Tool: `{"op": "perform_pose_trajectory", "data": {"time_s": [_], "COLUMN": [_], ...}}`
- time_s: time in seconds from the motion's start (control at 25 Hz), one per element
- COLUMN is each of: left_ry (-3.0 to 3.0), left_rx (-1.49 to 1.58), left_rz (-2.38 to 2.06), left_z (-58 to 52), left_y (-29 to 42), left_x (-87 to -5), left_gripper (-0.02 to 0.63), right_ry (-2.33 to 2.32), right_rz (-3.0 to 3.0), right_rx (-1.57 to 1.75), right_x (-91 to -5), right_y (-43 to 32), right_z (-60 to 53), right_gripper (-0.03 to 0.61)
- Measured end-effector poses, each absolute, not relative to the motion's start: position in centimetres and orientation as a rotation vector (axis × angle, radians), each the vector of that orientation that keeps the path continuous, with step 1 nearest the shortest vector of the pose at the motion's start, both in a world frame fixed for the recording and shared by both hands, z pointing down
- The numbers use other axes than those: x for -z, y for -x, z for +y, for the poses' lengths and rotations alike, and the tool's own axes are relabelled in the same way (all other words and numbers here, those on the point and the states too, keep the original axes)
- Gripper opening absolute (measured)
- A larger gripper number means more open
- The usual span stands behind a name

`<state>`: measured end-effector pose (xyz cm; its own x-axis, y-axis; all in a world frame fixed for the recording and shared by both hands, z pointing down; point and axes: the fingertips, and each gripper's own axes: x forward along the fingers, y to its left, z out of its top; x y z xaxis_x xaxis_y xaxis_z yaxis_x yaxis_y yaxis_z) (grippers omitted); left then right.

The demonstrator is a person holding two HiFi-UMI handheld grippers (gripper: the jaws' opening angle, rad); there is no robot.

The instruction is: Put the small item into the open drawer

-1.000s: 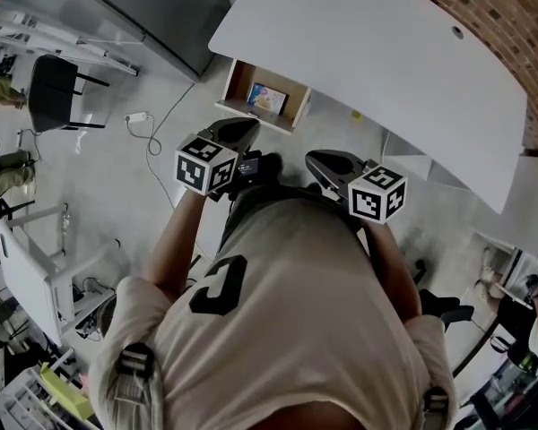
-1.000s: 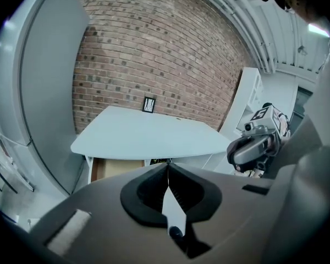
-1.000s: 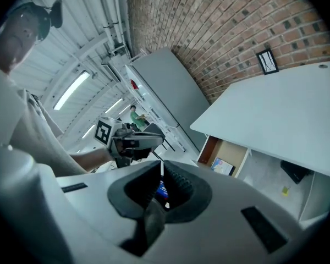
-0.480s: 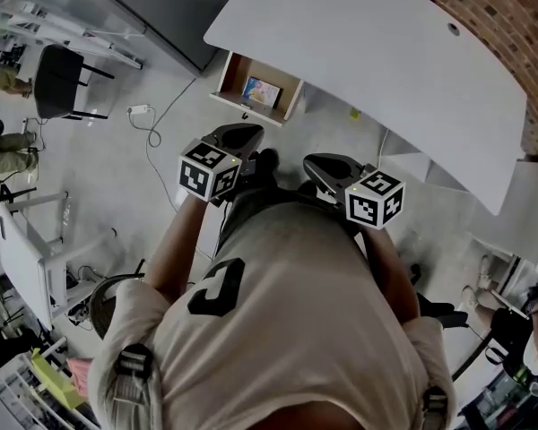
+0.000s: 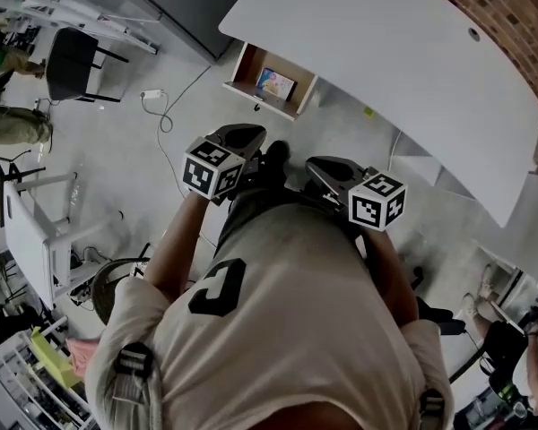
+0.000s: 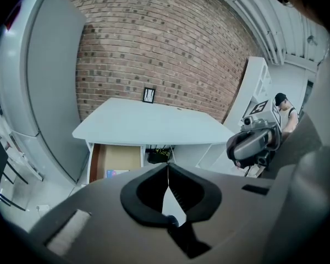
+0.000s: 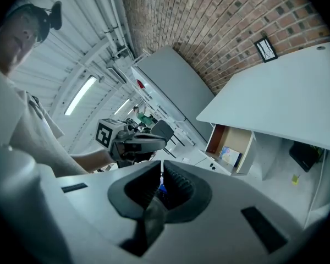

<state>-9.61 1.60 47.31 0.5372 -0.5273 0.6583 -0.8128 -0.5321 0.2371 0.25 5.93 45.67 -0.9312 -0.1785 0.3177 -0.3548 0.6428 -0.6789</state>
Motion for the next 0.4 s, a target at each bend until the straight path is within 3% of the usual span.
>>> {"op": "perform_pose_trajectory", "data": {"time_s": [0.4], "left_ry": [-2.212], "left_rx": [-0.679], "left_rz": [-1.12], "left_z": [-2.7], "left_y": [16.0], "left_x": [-48.5], "left_gripper": [0.006], "right_ry": [-0.453], "right_rz": [-2.595], "right_rx": [-1.168], "right_x": [-46.4], "right_y": [3.9], "right_z": [2.3], "right_gripper": [0.015]}}
